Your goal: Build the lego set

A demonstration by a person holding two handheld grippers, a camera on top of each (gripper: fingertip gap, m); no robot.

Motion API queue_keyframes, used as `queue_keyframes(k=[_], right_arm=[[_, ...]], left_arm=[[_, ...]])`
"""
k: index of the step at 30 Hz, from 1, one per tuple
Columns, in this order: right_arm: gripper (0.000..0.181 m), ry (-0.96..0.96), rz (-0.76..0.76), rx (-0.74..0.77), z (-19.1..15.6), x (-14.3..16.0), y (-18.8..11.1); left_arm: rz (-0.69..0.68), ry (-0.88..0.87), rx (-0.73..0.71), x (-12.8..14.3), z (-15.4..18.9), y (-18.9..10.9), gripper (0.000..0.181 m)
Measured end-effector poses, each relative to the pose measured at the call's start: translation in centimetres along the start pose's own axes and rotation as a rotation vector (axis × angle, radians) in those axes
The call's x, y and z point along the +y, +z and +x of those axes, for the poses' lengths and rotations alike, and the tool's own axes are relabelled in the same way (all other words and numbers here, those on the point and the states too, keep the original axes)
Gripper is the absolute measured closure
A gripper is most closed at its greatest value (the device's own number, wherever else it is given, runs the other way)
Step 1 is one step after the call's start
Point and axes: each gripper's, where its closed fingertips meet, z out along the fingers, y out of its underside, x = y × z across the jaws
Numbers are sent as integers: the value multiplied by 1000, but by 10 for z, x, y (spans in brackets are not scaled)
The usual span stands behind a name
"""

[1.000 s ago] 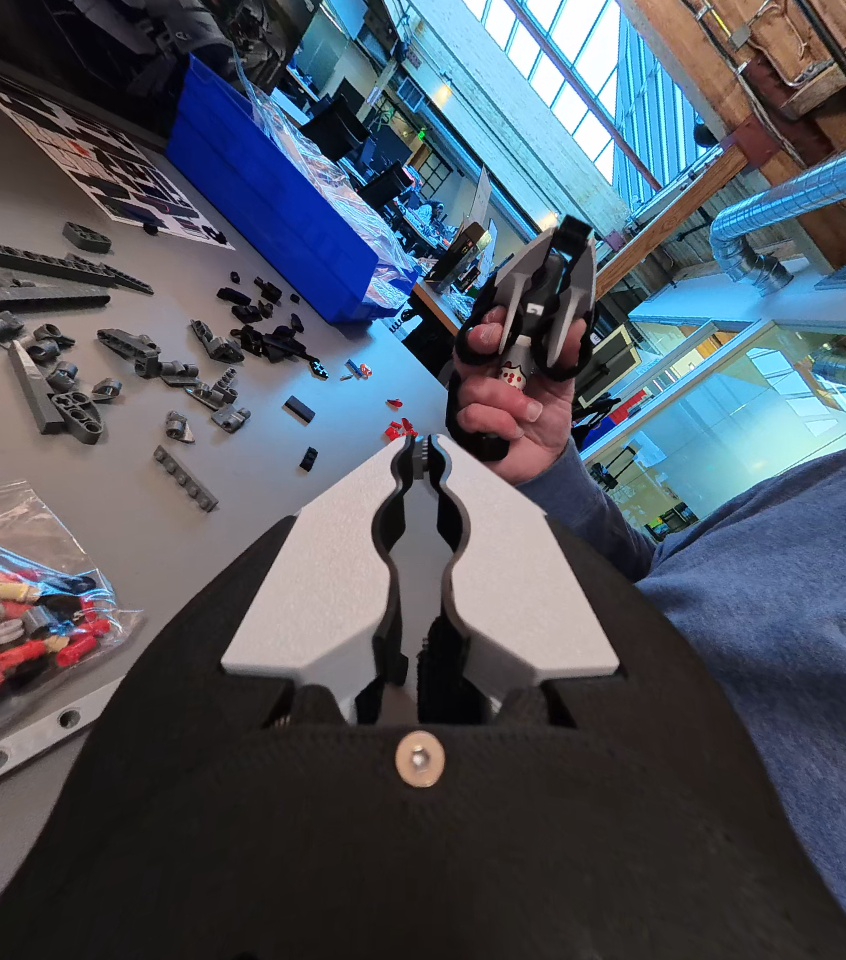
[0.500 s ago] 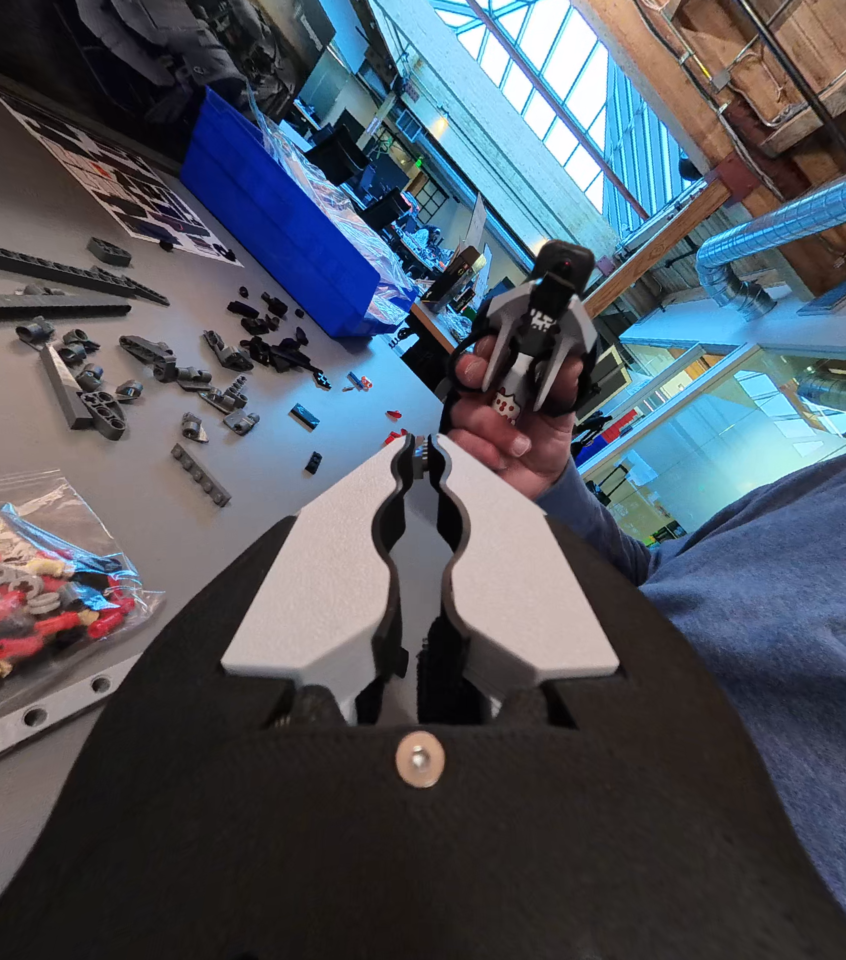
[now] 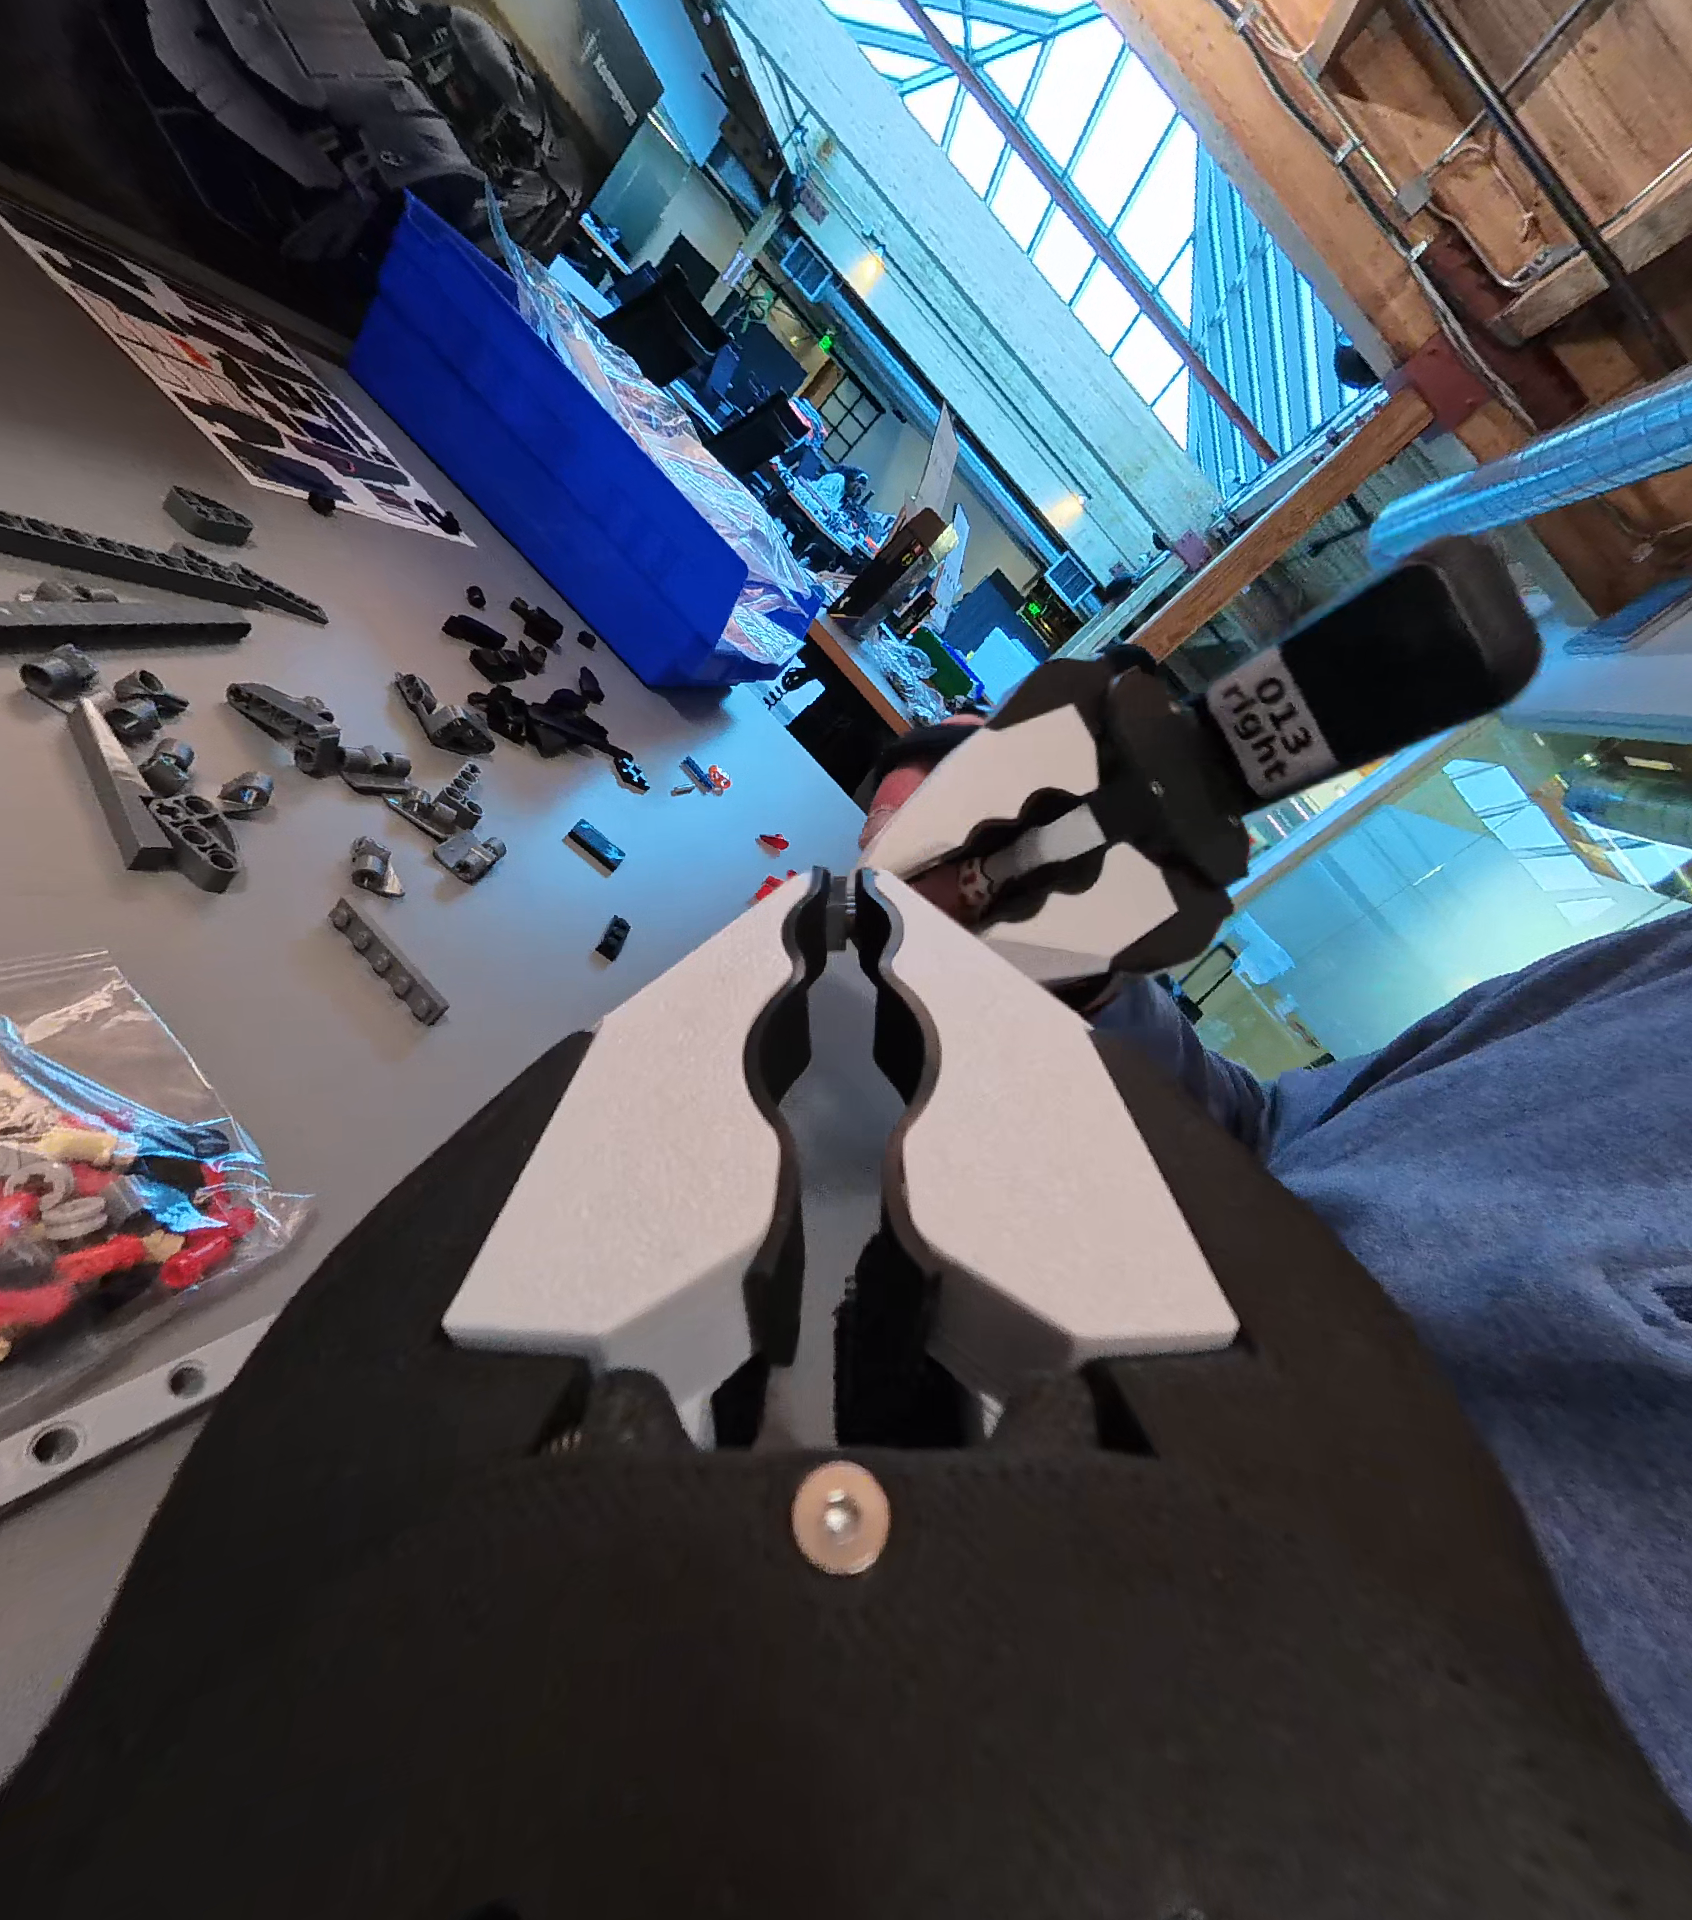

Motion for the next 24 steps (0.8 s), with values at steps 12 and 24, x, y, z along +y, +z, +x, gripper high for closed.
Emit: queue_keyframes(k=[12, 24], right_arm=[[168, -181, -95, 166, 16, 1, 2], [168, -311, -133, 268, 14, 5, 1]], left_arm=[[4, -5, -23, -2, -7, 2, 179], [46, -81, -10, -2, -6, 4, 179]])
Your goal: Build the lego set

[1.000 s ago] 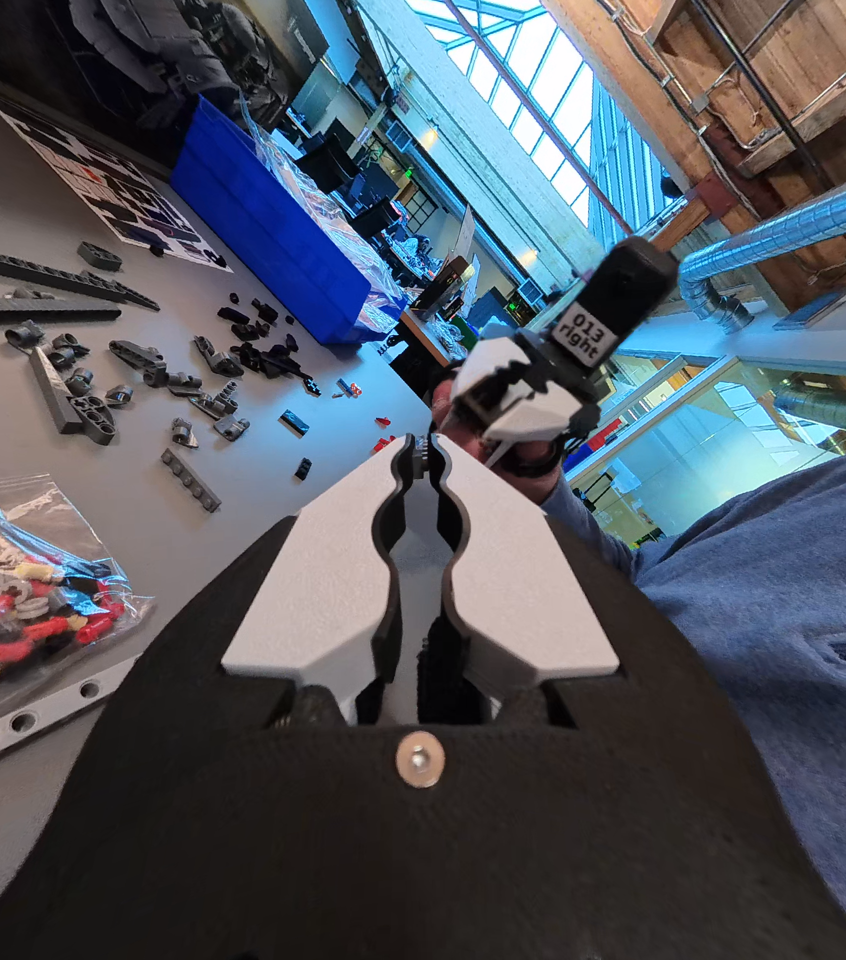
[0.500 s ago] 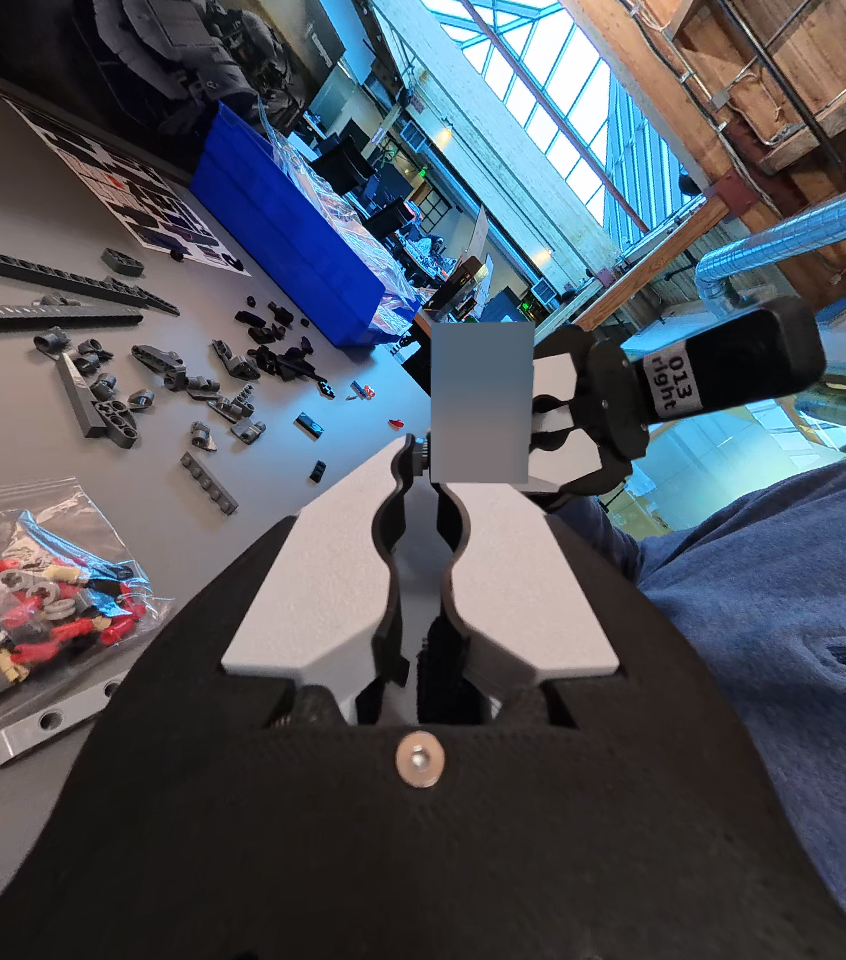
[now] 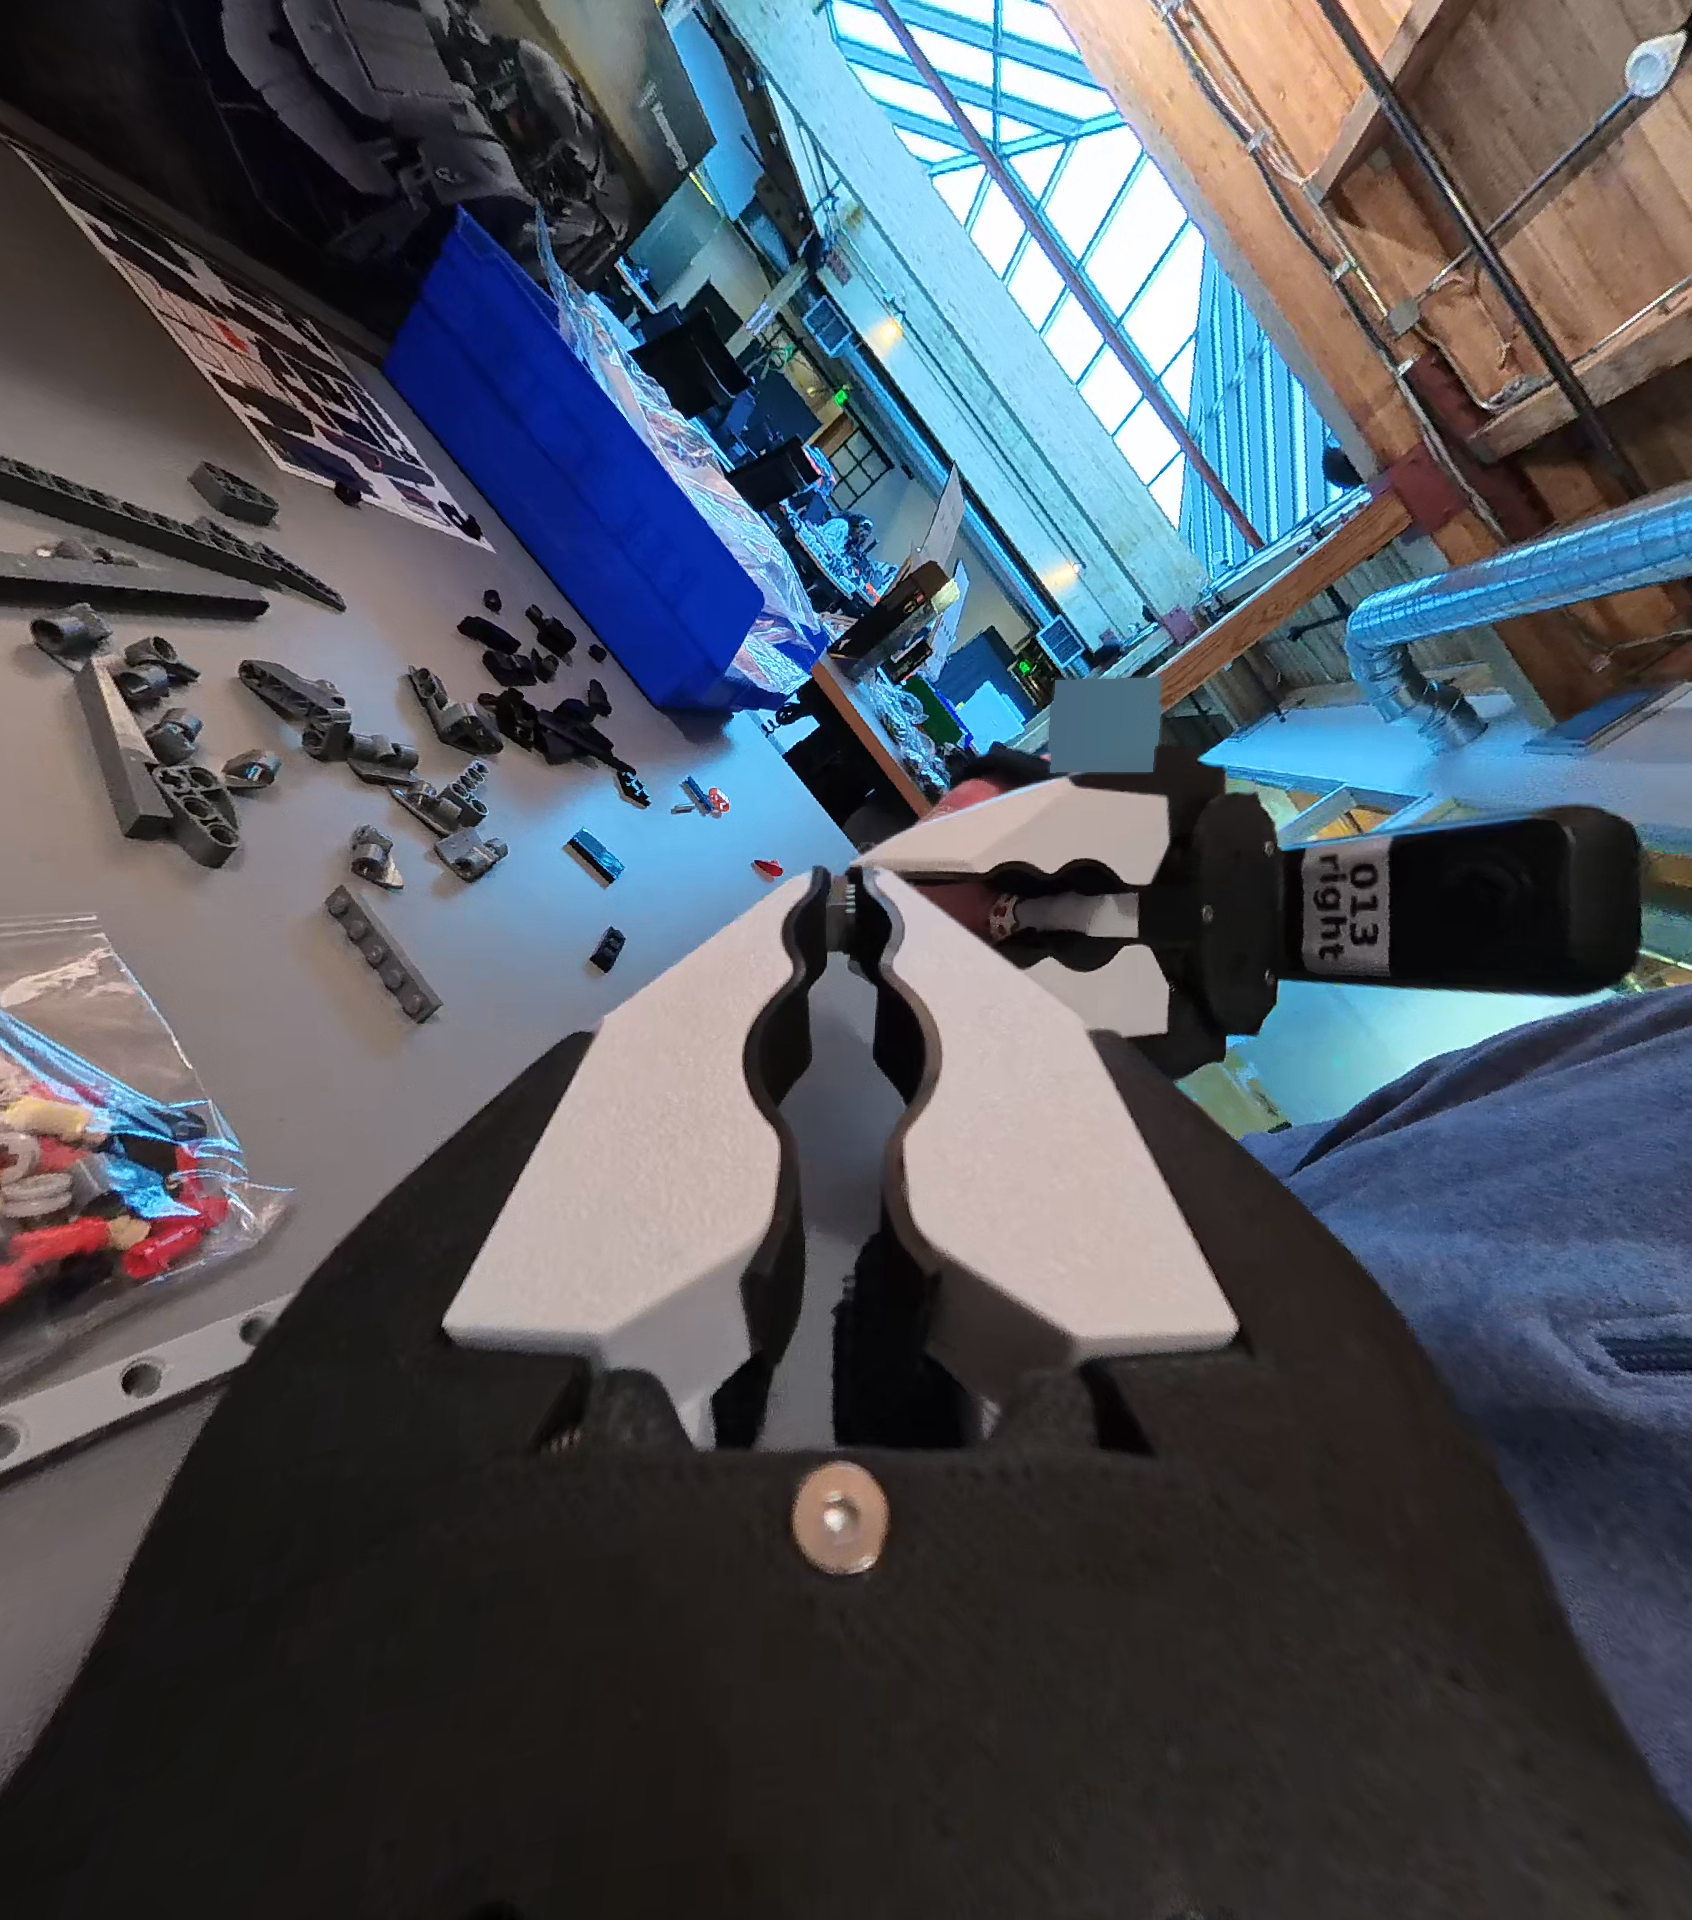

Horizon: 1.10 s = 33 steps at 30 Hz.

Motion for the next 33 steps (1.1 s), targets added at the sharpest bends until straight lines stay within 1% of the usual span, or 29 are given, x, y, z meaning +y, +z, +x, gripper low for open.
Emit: queue_keyframes(k=[11, 16, 25, 33], right_arm=[[168, -63, -38, 67, 2, 5, 2], [168, -80, -72, 100, 2, 8, 4], [168, -126, -155, 135, 0, 18, 13], [168, -137, -189, 137, -1, 22, 18]], left_arm=[[22, -24, -22, 1, -1, 4, 179], [24, 43, -87, 1, -4, 5, 179], [-23, 127, -231, 6, -15, 6, 179], [-29, 135, -277, 7, -19, 5, 178]])
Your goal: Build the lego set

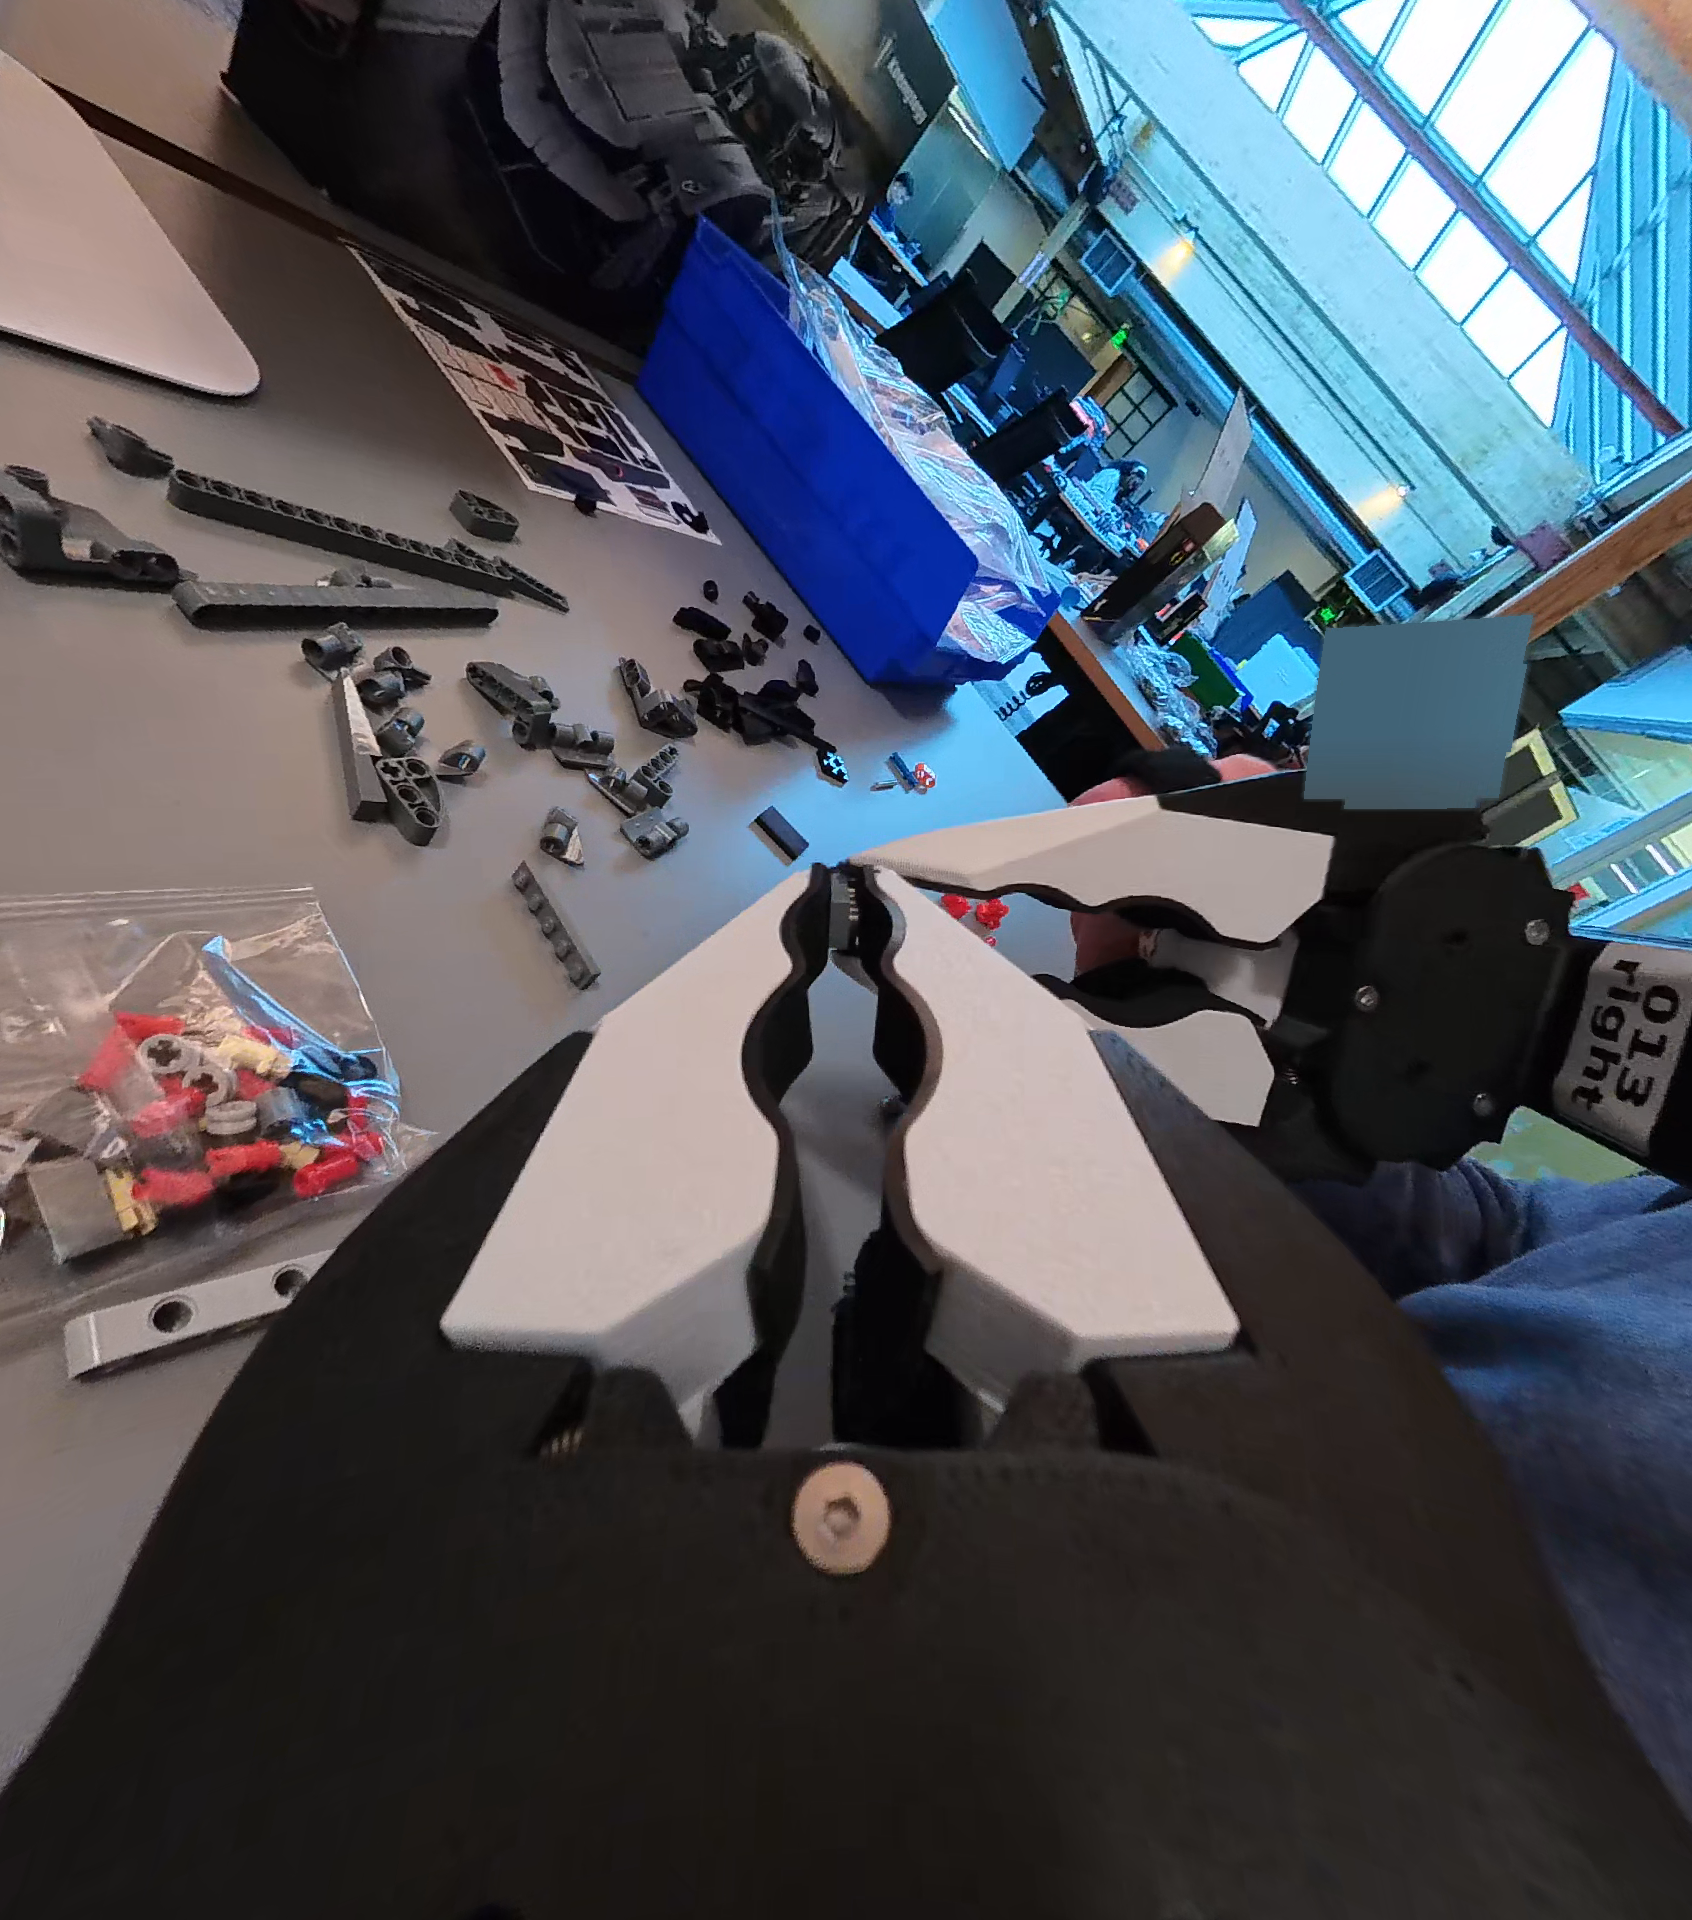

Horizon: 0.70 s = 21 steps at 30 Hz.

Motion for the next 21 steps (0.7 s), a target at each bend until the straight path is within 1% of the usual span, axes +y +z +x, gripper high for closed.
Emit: queue_keyframes(k=[9, 11, 13, 14, 15, 17, 18, 19, 21], right_arm=[[168, 11, -35, 4, -3, 2, 6], [168, 25, -16, 6, -1, 1, 5], [163, 66, 6, -13, 2, 0, 2], [159, 82, 17, -27, 4, 0, -1], [156, 116, 42, -51, 5, -1, -4], [152, 202, 83, -116, 8, 0, -10], [152, 240, 105, -149, 10, 1, -13], [152, 299, 141, -201, 10, 0, -16], [152, 447, 226, -355, 6, -7, -24]], left_arm=[[-5, 6, -37, 3, -6, 0, 178], [10, 10, -24, 0, -5, -1, 178], [20, 31, -10, -3, -3, 0, 178], [36, 40, 23, -6, 2, -1, 179], [45, 51, 63, -8, 7, -1, 179], [39, 88, 90, -7, 11, -1, 179], [53, 108, 135, -9, 18, -2, 179], [62, 117, 163, -11, 22, -4, 179], [64, 162, 194, -12, 27, -5, 179]])
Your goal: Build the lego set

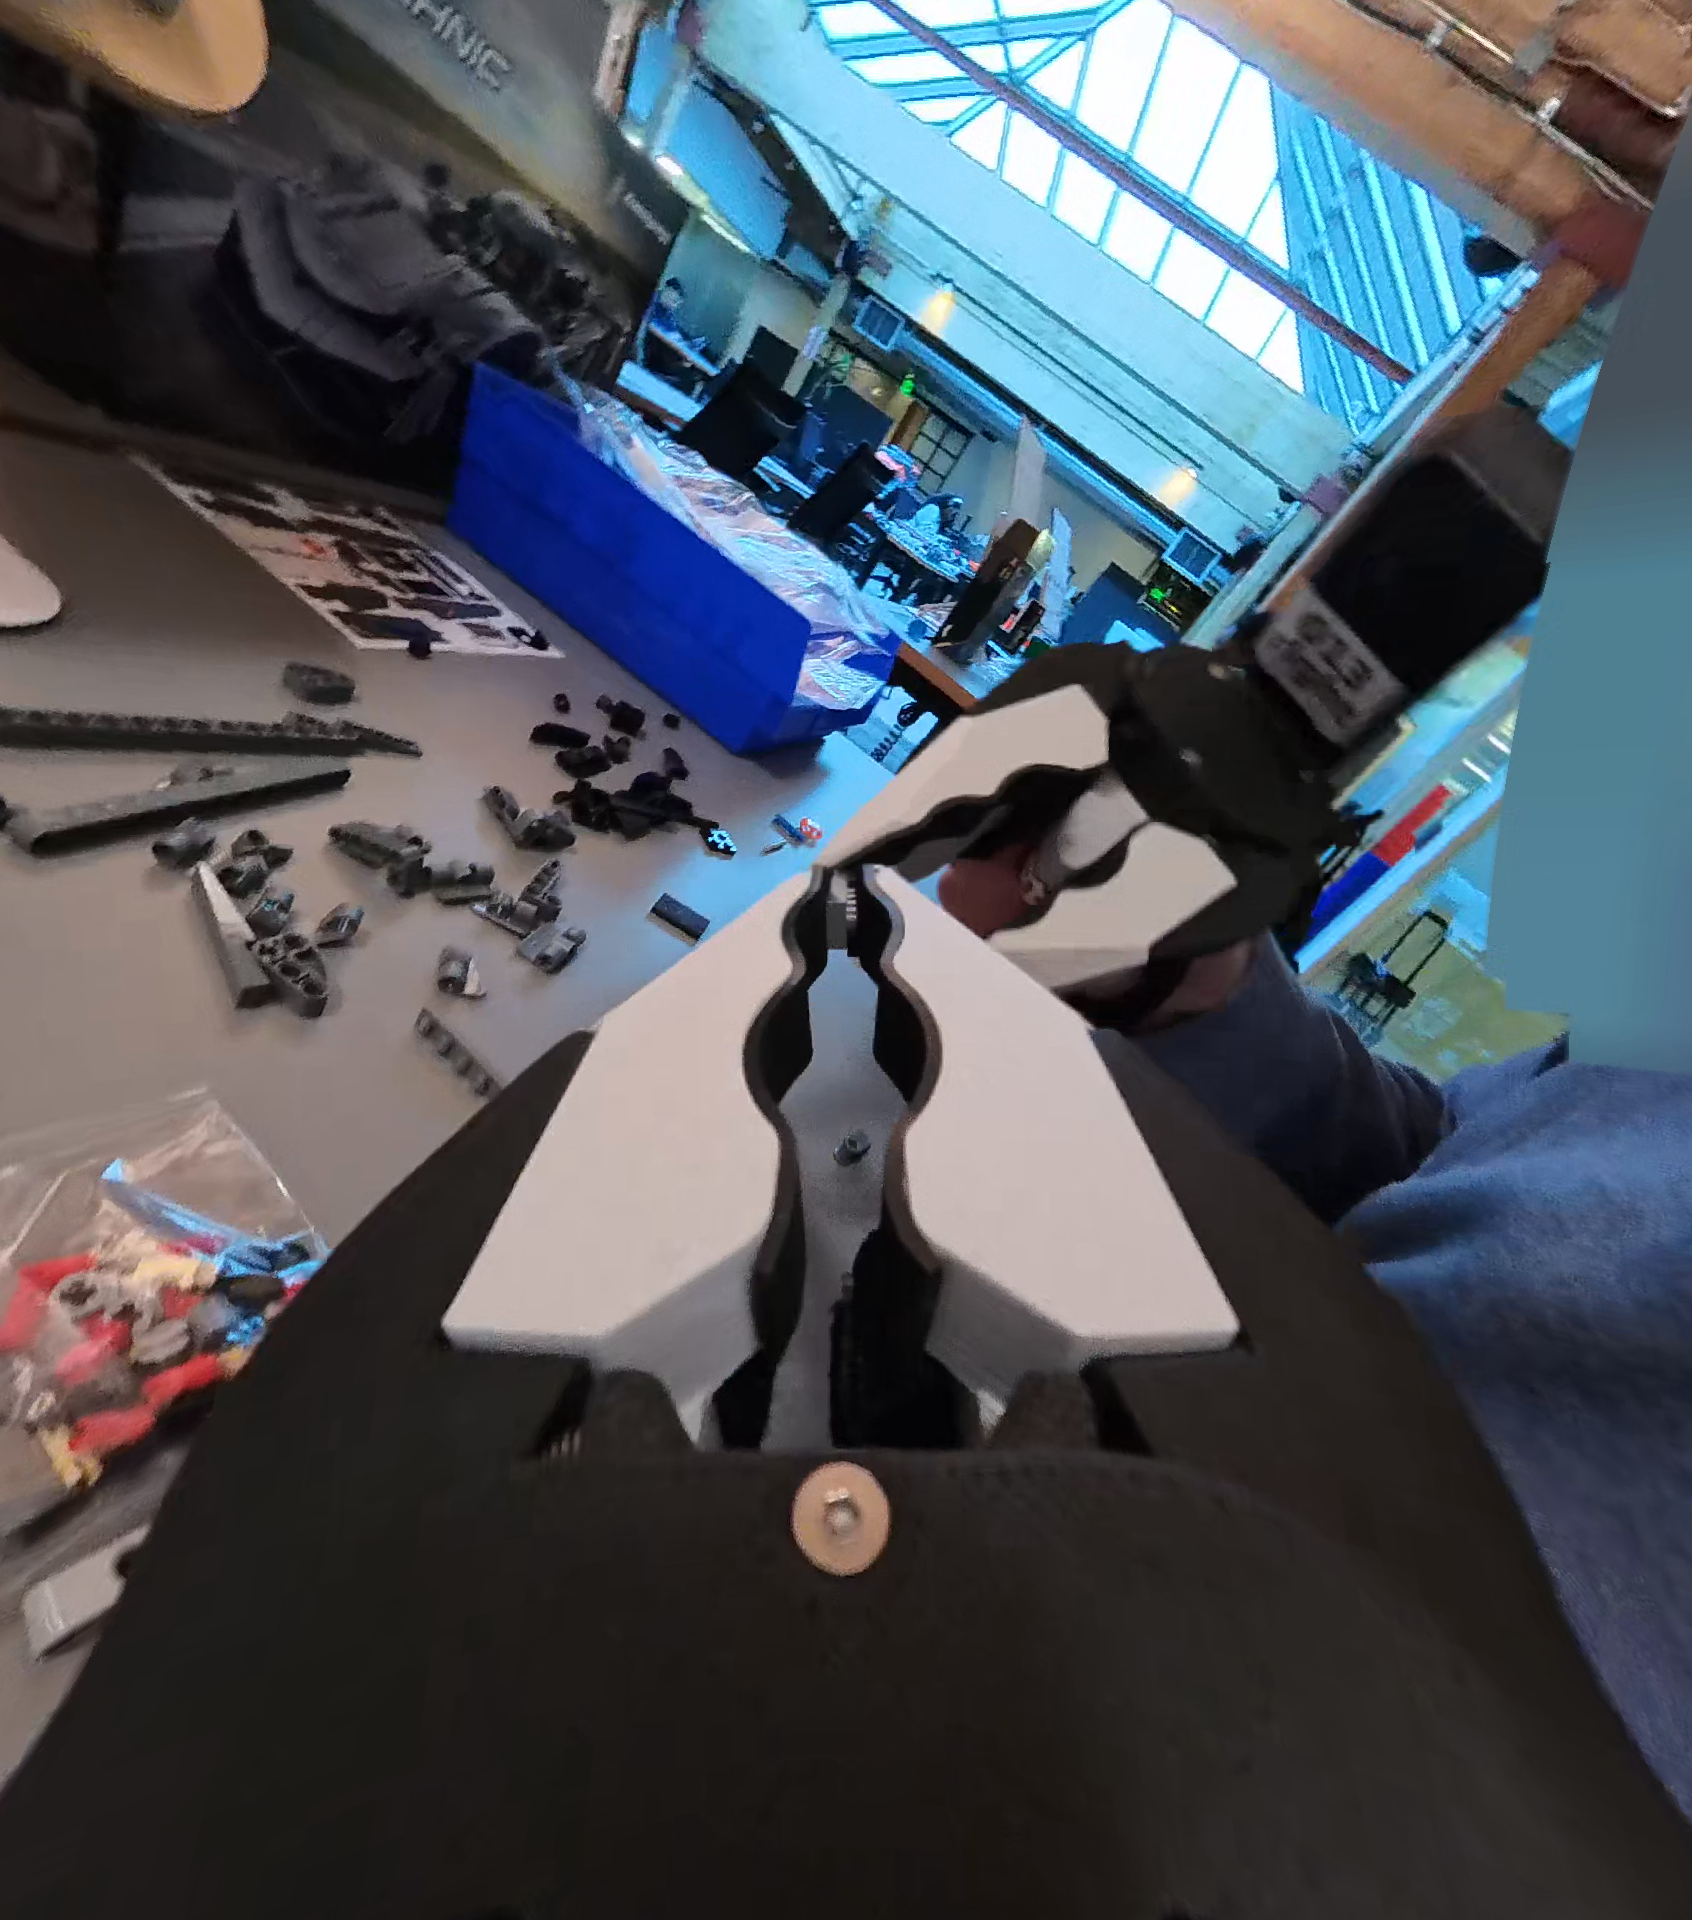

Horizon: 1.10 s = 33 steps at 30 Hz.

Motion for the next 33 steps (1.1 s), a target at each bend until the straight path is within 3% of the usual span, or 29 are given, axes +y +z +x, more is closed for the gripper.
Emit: queue_keyframes(k=[11, 15, 17, 21, 33], right_arm=[[173, 361, 275, -349, -14, -31, -20], [174, 399, 321, -397, -18, -41, -25], [167, 425, 329, -416, -21, -45, -25], [177, 428, 317, -422, -27, -49, -23], [180, 573, 374, -500, -37, -64, -22]], left_arm=[[18, 115, 157, -9, 33, -4, 179], [44, 123, 193, -14, 41, -10, 179], [60, 113, 208, -17, 44, -13, 179], [86, 96, 233, -23, 48, -20, 179], [90, 100, 244, -28, 51, -39, 175]])
